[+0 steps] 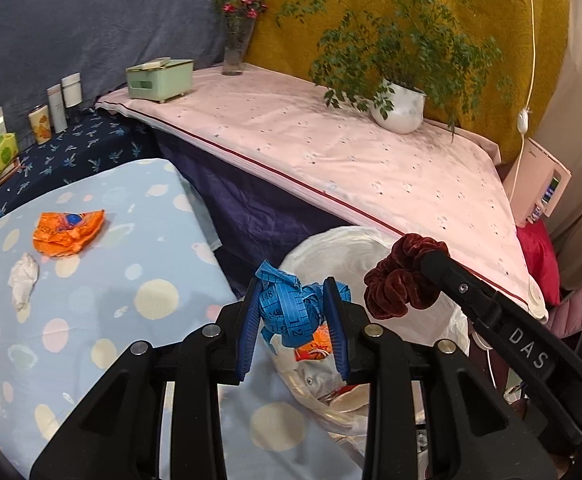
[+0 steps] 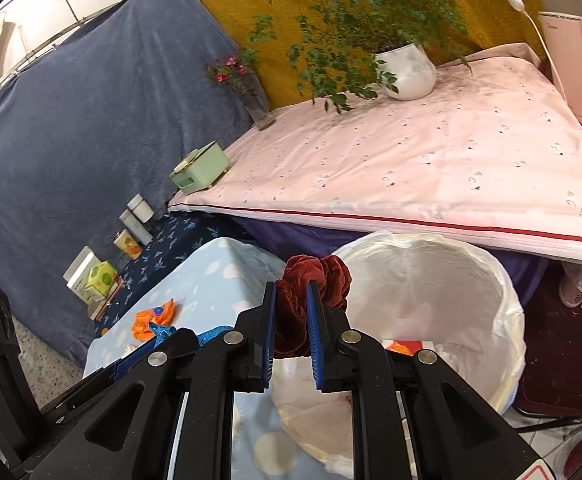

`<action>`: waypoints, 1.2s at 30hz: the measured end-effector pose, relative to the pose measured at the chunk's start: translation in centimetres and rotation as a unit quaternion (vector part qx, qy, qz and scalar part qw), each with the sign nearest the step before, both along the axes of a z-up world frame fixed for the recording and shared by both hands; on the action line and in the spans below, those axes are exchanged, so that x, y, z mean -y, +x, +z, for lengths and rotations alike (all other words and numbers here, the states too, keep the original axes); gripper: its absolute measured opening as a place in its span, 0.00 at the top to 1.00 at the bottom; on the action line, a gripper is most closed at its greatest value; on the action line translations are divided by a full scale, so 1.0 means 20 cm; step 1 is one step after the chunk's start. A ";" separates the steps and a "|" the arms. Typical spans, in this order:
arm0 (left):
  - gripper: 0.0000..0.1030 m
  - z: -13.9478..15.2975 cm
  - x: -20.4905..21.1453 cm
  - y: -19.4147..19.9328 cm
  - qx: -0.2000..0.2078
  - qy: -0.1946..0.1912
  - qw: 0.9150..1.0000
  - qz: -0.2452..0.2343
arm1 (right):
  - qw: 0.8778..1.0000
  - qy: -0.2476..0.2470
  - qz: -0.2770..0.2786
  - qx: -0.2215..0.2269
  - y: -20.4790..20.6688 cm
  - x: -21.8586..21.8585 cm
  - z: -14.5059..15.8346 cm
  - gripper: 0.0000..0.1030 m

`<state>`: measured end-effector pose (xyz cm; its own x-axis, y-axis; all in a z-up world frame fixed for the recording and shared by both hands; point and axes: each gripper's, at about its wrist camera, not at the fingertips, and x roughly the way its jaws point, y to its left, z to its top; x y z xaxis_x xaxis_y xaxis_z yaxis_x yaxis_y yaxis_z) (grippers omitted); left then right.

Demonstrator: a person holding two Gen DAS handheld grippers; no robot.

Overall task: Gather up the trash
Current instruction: 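Carry the tape measure and scrunchie in both tools over the bin, then open both tools to drop the tape measure and scrunchie into the bin, then move both tools back over the table toward the tissue and orange bag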

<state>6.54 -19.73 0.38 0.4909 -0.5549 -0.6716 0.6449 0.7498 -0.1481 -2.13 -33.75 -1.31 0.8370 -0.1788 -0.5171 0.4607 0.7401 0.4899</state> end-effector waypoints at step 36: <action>0.40 -0.11 -0.33 0.14 -0.021 -0.007 0.996 0.088 | 0.998 -0.041 0.029 -0.044 0.11 -0.20 -0.02 0.69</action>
